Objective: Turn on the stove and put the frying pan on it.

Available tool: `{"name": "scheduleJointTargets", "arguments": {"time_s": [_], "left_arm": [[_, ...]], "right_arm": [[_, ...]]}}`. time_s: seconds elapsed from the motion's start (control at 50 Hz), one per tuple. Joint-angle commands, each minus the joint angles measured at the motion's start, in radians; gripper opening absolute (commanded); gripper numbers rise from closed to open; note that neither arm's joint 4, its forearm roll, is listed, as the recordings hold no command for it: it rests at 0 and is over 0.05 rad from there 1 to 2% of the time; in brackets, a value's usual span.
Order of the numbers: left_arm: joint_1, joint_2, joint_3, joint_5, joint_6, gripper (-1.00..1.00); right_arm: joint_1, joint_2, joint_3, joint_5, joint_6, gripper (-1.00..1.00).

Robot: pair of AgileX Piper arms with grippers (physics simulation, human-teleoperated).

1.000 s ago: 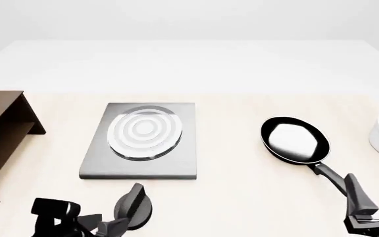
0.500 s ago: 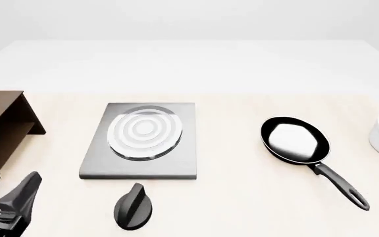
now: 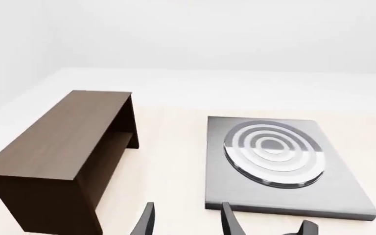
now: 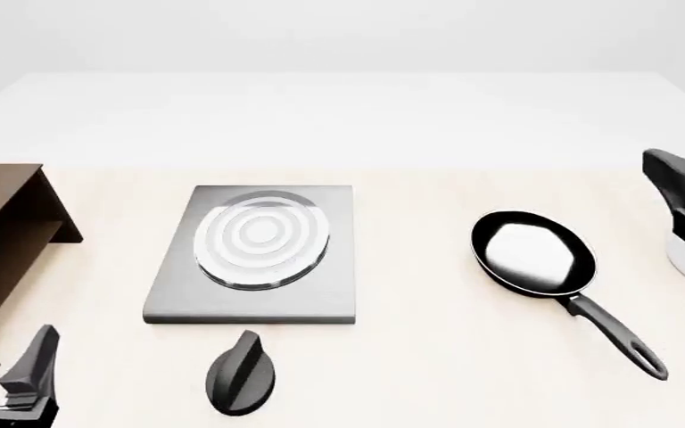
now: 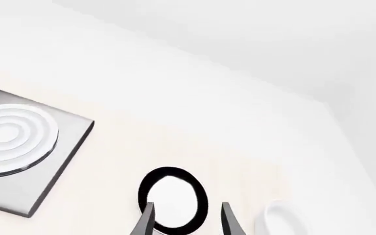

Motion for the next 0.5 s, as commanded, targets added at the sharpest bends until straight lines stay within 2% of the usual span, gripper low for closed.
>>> {"name": "scheduleJointTargets", "arguments": {"time_s": [0.02, 0.04, 0.08, 0.14, 0.26, 0.28, 0.3, 0.34, 0.5], "left_arm": [[0.021, 0.0, 0.015, -0.013, -0.005, 1.0], [0.021, 0.005, 0.017, -0.019, -0.004, 1.0], [0.019, -0.013, 0.011, 0.001, -0.008, 1.0], [0.018, -0.012, 0.014, 0.0, -0.006, 1.0], [0.023, 0.042, 0.021, -0.062, -0.004, 1.0], [0.025, 0.051, 0.022, -0.072, -0.003, 1.0], [0.025, 0.051, 0.022, -0.072, -0.003, 1.0], [0.024, 0.079, 0.024, -0.096, -0.007, 1.0], [0.03, 0.126, 0.026, -0.132, -0.034, 1.0]], "right_arm": [[-0.063, 0.165, 0.085, -0.101, -0.054, 1.0], [-0.068, 0.168, 0.1, -0.113, -0.068, 1.0], [-0.071, 0.178, 0.126, -0.128, -0.056, 1.0], [-0.084, 0.172, 0.154, -0.138, -0.068, 1.0], [-0.107, 0.151, 0.244, -0.157, -0.073, 1.0], [-0.101, 0.141, 0.272, -0.169, -0.097, 1.0], [-0.101, 0.141, 0.272, -0.169, -0.097, 1.0], [-0.111, 0.125, 0.35, -0.214, -0.105, 1.0], [-0.135, 0.182, 0.481, -0.326, -0.092, 1.0]]}}
